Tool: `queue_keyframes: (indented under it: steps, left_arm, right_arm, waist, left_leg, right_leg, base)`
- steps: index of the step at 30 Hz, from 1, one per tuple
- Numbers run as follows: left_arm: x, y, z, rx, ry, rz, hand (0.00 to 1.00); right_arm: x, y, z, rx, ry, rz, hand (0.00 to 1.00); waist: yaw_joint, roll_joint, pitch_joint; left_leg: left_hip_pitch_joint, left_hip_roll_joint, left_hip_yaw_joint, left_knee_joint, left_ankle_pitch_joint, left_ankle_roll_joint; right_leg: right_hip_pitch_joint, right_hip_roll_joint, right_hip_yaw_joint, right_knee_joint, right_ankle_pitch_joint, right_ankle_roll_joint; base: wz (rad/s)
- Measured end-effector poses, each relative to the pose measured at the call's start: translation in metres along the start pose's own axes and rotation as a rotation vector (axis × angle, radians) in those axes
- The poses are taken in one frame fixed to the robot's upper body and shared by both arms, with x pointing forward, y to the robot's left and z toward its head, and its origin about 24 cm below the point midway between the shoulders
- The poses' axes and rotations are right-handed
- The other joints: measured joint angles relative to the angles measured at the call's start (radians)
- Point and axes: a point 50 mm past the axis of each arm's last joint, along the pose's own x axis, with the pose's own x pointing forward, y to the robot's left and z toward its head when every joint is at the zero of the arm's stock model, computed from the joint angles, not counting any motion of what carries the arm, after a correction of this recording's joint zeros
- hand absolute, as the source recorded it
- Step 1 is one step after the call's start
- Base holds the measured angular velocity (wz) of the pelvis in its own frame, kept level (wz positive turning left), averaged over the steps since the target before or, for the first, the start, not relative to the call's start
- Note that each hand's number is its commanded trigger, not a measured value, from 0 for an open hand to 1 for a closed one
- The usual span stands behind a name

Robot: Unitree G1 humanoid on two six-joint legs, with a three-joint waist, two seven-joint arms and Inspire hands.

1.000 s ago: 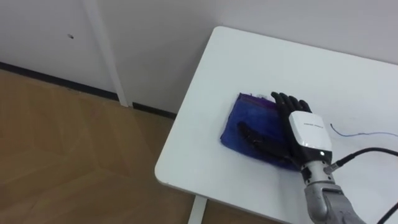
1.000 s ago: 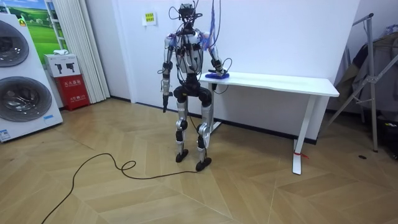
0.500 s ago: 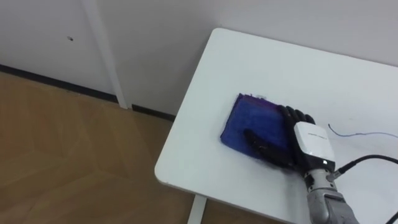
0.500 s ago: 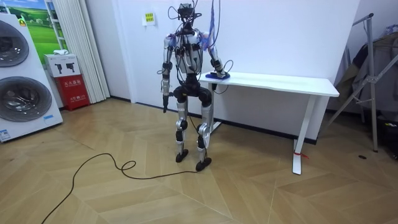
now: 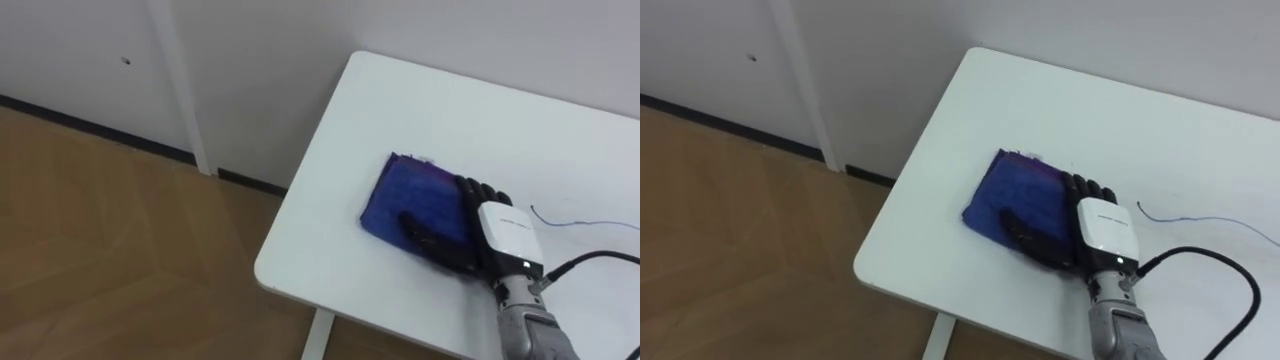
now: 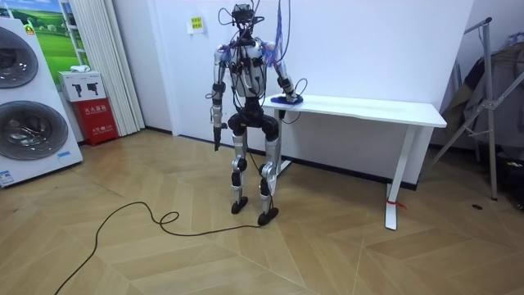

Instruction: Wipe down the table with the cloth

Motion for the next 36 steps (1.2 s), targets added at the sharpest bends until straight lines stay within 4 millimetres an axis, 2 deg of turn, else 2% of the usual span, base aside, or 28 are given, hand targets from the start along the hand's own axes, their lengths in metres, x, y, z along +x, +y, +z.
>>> queue_keyframes:
  steps: [3, 10, 18, 22, 25, 31, 36]
  left_arm:
    - [0.001, 0.0, 0.002, 0.017, -0.006, -0.001, 0.0]
    - [0.001, 0.001, 0.007, 0.019, -0.02, 0.013, 0.0]
    - [0.001, 0.001, 0.009, 0.035, -0.027, 0.018, 0.0]
    - [0.003, 0.0, 0.019, 0.034, -0.052, 0.014, 0.0]
    - [0.005, -0.002, 0.028, 0.031, -0.073, 0.011, 0.0]
    - [0.005, -0.003, 0.033, 0.012, -0.087, 0.014, 0.0]
    - [0.005, -0.005, 0.031, -0.027, -0.081, 0.041, 0.0]
  right_arm:
    - [0.003, -0.007, -0.003, -0.011, -0.009, -0.039, 1.0]
    - [0.004, -0.011, -0.001, 0.003, -0.029, -0.071, 1.0]
    - [0.005, -0.012, -0.001, 0.009, -0.029, -0.07, 1.0]
    - [0.009, -0.014, -0.001, 0.002, -0.035, -0.068, 1.0]
    - [0.009, -0.014, 0.0, 0.002, -0.037, -0.068, 1.0]
    - [0.011, -0.016, 0.003, 0.003, -0.046, -0.068, 1.0]
    - [0.014, -0.019, 0.019, 0.013, -0.05, -0.065, 1.0]
  waist:
    - [0.0, -0.002, -0.0088]
    - [0.0, -0.002, -0.0099]
    - [0.0, -0.005, -0.0081]
    - [0.0, -0.013, -0.0011]
    - [0.0, -0.017, 0.0008]
    - [0.002, -0.015, 0.0015]
    - [0.006, -0.006, 0.0042]
  left_leg:
    - [0.005, 0.0, 0.0, -0.001, 0.0, 0.0]
    - [0.011, 0.0, 0.0, -0.005, 0.0, 0.0]
    - [0.009, 0.0, 0.0, -0.002, 0.0, 0.0]
    - [0.007, 0.0, -0.001, -0.002, 0.001, -0.001]
    - [0.007, 0.0, 0.0, -0.003, 0.001, -0.001]
    - [0.008, 0.001, 0.006, -0.003, 0.001, -0.001]
    - [0.006, 0.004, 0.016, -0.003, 0.001, -0.001]
  right_leg:
    - [0.004, 0.0, -0.001, 0.0, 0.0, 0.0]
    - [0.018, -0.001, -0.026, 0.0, 0.0, 0.0]
    - [0.018, -0.002, -0.027, 0.0, 0.0, 0.0]
    - [0.015, -0.002, -0.026, 0.0, 0.0, 0.0]
    - [0.015, -0.002, -0.026, 0.001, 0.0, 0.0]
    - [0.009, -0.001, -0.021, 0.001, 0.0, 0.0]
    - [-0.001, 0.0, -0.018, 0.003, 0.0, 0.0]
  base:
    - [0.0]
    - [0.0]
    - [0.0]
    - [0.0]
    - [0.0]
    - [-0.03]
    - [-0.06]
